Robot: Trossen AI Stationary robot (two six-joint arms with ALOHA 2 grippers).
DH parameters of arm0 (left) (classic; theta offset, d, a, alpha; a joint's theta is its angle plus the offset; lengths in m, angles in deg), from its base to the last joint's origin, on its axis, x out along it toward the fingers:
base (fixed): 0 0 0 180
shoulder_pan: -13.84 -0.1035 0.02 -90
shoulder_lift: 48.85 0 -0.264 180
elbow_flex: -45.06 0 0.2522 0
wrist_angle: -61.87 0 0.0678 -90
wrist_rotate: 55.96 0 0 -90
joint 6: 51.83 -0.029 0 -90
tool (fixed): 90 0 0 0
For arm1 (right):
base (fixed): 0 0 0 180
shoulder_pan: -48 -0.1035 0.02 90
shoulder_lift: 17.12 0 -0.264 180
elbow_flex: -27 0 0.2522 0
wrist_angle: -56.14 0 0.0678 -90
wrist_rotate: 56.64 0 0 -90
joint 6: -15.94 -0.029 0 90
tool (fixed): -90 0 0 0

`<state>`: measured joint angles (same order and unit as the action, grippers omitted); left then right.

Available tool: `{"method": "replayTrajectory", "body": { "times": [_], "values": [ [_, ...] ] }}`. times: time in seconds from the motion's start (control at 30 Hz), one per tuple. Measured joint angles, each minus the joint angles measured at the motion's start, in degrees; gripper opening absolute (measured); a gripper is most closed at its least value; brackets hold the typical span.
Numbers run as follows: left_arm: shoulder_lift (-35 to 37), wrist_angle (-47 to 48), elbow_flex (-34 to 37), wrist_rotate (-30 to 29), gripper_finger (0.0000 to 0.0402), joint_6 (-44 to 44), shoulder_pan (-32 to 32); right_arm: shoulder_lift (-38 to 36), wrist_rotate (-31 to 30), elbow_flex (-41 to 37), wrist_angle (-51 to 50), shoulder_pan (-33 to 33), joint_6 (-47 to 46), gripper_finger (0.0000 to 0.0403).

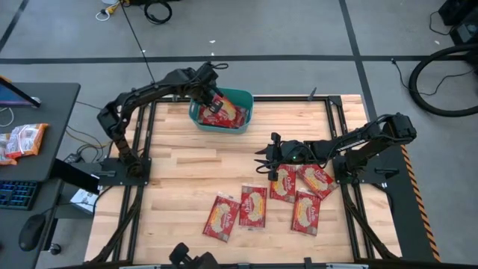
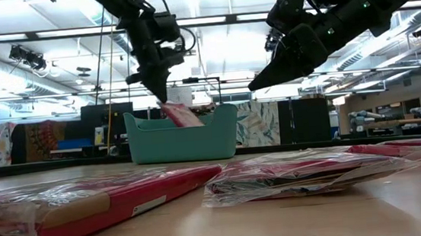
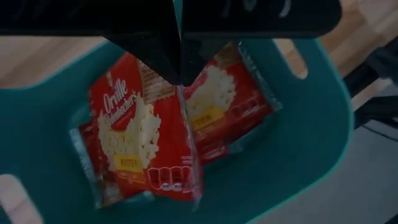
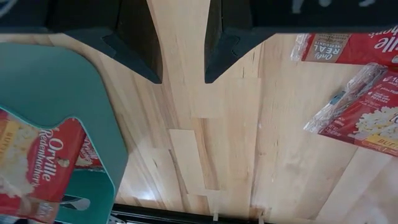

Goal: Sort popcorn bags into baskets
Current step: Put the red popcorn bag into the green bin

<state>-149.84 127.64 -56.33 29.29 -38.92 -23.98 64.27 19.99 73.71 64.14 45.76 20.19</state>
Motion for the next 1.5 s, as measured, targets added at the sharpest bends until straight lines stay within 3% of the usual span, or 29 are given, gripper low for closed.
{"method": "replayTrajectory", "body": {
  "times": [0.3, 0.5, 0.83, 0.93, 1.03, 1.1, 1.5],
  "values": [
    [-0.33, 3.52, -0.02, -0.21, 0.0004, -0.01, 0.11, 0.0, 0.09, 0.0, -0.02, 0.0, 0.07, 0.0124],
    [-0.33, 6.77, -0.02, -5.87, 0.0011, -0.11, 0.18, 0.0, 0.11, 0.0, -0.02, 0.0, 0.0, 0.0124],
    [-0.33, 9.6, -0.02, -5.74, 0.0112, -2.98, 1.52, 0.0, 0.09, 0.0, -0.02, 0.0, 0.0, 0.0124],
    [-0.23, 9.71, -0.11, 3.31, 0.0136, -8.61, 2.8, 0.0, 0.09, 0.0, 0.0, 0.0, 0.0, 0.0124],
    [-0.11, 10.23, -0.13, 19.3, 0.0144, -15.36, 6.1, 0.0, 0.09, 0.0, -0.02, 0.0, 0.08, 0.0124],
    [-0.12, 10.92, -0.13, 26.19, 0.0145, -18.32, 9.6, 0.0, 0.09, 0.0, -0.02, -0.02, 0.16, 0.0124],
    [-0.16, 9.91, -0.06, 20.36, 0.0142, -17.78, 34.64, 0.0, 0.09, 0.0, -0.06, -0.02, 0.22, 0.0124]
  ]
}}
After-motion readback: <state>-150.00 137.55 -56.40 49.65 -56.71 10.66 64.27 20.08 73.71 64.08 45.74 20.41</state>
